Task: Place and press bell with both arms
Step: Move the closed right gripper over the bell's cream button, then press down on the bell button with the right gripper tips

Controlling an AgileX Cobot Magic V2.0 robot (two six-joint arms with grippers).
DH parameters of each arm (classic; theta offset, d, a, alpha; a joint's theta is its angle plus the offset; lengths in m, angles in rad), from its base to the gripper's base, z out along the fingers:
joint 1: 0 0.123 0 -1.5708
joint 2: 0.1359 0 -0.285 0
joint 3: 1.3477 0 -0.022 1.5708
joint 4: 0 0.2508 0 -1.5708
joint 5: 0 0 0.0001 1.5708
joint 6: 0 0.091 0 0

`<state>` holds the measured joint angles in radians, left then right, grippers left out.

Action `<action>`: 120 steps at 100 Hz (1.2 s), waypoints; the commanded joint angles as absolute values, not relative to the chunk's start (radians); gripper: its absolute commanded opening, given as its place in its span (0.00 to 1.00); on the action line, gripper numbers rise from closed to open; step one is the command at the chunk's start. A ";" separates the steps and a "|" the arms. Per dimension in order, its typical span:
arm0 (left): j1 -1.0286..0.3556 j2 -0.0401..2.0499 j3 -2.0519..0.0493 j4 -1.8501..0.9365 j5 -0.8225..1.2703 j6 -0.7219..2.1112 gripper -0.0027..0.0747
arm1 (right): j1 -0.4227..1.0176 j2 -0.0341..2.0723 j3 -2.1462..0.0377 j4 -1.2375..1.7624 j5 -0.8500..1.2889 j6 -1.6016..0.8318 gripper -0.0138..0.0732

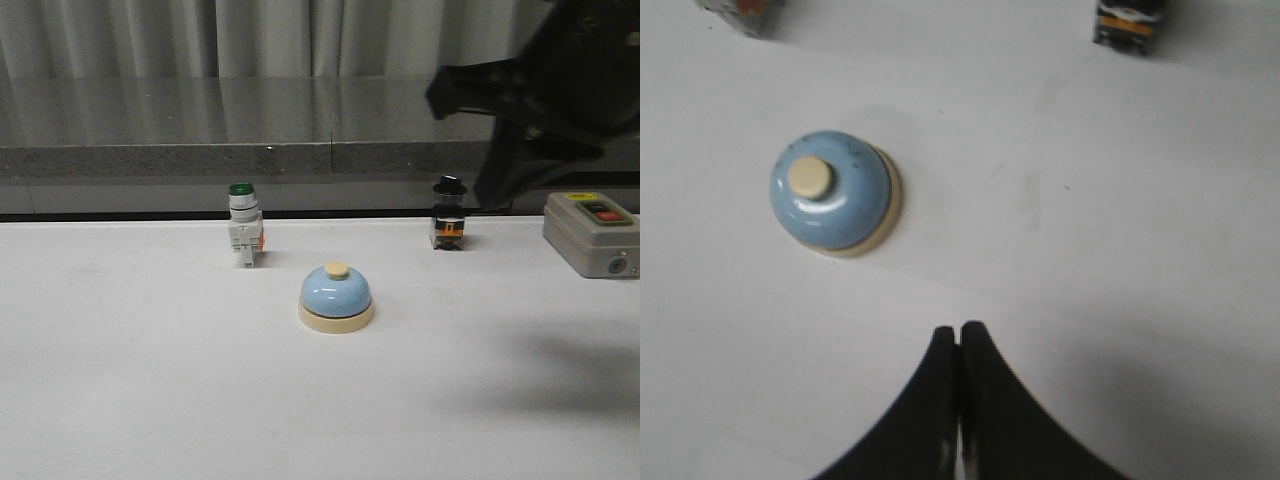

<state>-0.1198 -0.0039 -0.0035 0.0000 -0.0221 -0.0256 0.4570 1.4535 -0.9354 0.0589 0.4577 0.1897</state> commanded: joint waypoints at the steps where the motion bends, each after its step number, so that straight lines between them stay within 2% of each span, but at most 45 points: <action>1: -0.118 -0.036 0.053 -0.006 -0.104 -0.037 0.01 | 0.483 1.503 -1.036 0.062 0.401 0.177 0.08; 43: -0.118 -0.036 0.053 -0.006 -0.104 -0.037 0.01 | 0.554 1.769 -1.270 0.062 0.409 0.177 0.08; 120: -0.118 -0.036 0.053 -0.006 -0.104 -0.037 0.01 | 0.590 1.829 -1.280 0.079 0.365 0.177 0.08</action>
<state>-0.1198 -0.0039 -0.0035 0.0000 -0.0221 -0.0256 0.5903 1.8676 -1.2488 0.0745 0.4179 0.1897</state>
